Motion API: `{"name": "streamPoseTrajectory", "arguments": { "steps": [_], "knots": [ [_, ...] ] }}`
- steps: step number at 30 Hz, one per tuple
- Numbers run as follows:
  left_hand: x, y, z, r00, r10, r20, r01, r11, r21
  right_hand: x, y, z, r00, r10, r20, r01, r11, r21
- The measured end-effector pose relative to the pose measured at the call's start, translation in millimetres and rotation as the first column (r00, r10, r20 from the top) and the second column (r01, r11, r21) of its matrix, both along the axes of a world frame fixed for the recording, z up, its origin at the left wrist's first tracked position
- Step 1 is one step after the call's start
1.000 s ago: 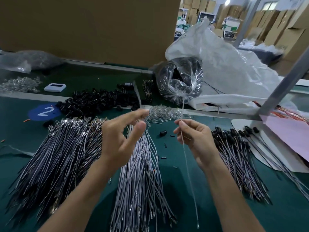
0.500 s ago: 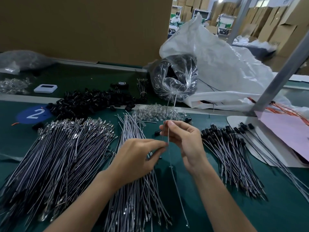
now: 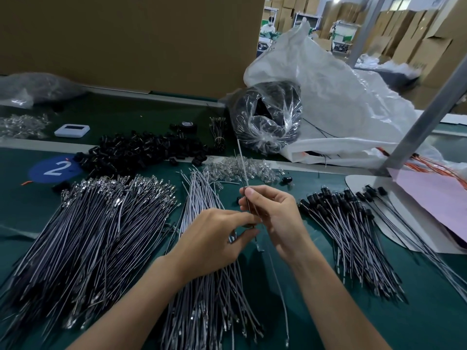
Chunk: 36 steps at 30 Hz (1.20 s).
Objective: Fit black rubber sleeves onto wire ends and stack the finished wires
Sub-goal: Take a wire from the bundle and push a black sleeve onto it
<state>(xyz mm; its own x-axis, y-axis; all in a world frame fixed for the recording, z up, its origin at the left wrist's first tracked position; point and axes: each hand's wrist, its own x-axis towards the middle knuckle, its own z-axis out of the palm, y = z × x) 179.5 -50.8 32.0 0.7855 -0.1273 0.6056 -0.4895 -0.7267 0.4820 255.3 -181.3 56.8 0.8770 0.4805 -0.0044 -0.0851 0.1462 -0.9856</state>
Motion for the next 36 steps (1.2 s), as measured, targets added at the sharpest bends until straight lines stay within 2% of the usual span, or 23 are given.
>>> {"name": "streamPoseTrajectory", "arguments": {
  "steps": [4,8,10,13,16,20,25,28,36],
  "knots": [
    [-1,-1,3,1.0,-0.008,0.019,0.009,0.998,-0.057,0,0,-1,1.0,0.0,-0.03,0.001,1.0,0.021],
    [-1,1,4,0.994,0.094,0.053,-0.087,0.988,-0.124,1,1,-2,1.0,0.013,-0.019,-0.012,0.999,0.041],
    [0,1,6,0.982,0.167,0.089,-0.146,0.967,-0.207,2,1,-3,1.0,0.027,-0.007,-0.027,0.998,0.051],
    [2,4,10,0.951,0.295,0.092,-0.239,0.891,-0.387,2,1,-5,0.999,0.054,0.002,-0.054,0.997,0.063],
    [4,12,11,0.925,0.38,-0.028,-0.333,0.77,-0.544,3,1,-6,0.996,0.085,0.009,-0.085,0.994,0.069],
    [8,18,11,0.941,0.257,-0.222,-0.335,0.597,-0.729,1,2,-8,0.987,0.158,0.012,-0.159,0.985,0.075],
    [8,20,14,0.975,0.135,-0.174,-0.217,0.461,-0.86,-1,3,-9,0.973,0.226,0.053,-0.228,0.973,0.024],
    [7,20,15,0.986,0.091,-0.142,-0.167,0.425,-0.889,-1,2,-10,0.968,0.242,0.07,-0.243,0.97,0.01],
    [7,22,13,0.988,0.081,-0.132,-0.154,0.414,-0.897,0,4,-12,0.966,0.245,0.08,-0.247,0.969,0.007]
  ]
}}
